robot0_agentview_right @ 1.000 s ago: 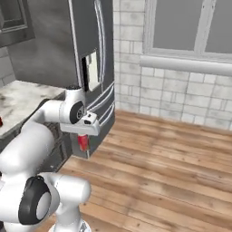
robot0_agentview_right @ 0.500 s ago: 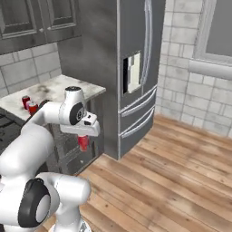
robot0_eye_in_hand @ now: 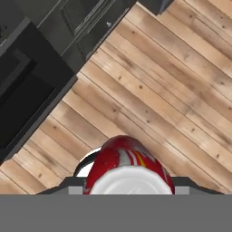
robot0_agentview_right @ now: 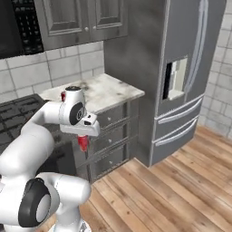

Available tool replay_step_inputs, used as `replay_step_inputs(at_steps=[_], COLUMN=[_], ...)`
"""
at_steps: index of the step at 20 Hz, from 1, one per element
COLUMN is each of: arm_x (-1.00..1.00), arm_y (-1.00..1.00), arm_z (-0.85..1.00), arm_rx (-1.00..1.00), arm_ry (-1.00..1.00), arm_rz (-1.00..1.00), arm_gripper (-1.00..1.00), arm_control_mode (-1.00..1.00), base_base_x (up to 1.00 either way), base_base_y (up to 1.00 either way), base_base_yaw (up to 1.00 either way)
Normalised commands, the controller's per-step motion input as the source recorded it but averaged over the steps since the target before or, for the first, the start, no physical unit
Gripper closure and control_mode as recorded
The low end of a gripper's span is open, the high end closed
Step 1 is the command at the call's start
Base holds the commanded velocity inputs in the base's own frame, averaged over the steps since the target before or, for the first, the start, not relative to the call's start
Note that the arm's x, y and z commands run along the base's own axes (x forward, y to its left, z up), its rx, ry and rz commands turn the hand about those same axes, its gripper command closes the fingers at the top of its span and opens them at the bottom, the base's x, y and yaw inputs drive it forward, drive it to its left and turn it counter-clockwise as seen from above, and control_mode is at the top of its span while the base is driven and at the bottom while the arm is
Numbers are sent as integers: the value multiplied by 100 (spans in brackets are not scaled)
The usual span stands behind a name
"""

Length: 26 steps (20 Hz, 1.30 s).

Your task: Four empty soda cans are scattered around the kitchen. Gather all the cans and cluster them next to the stove for recycling.

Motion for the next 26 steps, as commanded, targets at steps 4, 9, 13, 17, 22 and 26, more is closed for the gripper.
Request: replay_step_inputs(at_steps=[4,9,13,17,22,26], arm_x=[0,0,0,0,0,0], arm_y=[0,0,0,0,0,0], arm_z=[0,0,0,0,0,0], arm_rx=[0,0,0,0,0,0], arm_ry=[0,0,0,0,0,0], arm_rz=[0,0,0,0,0,0], arm_gripper=[100,100,100,100,100,100], arm_control_mode=[100,100,100,100,100,100], base_base_x=[25,38,49,49,47,41], base_base_y=[0,-2,-13,-22,-27,-34], base_base_yaw=[44,40,35,34,33,31])
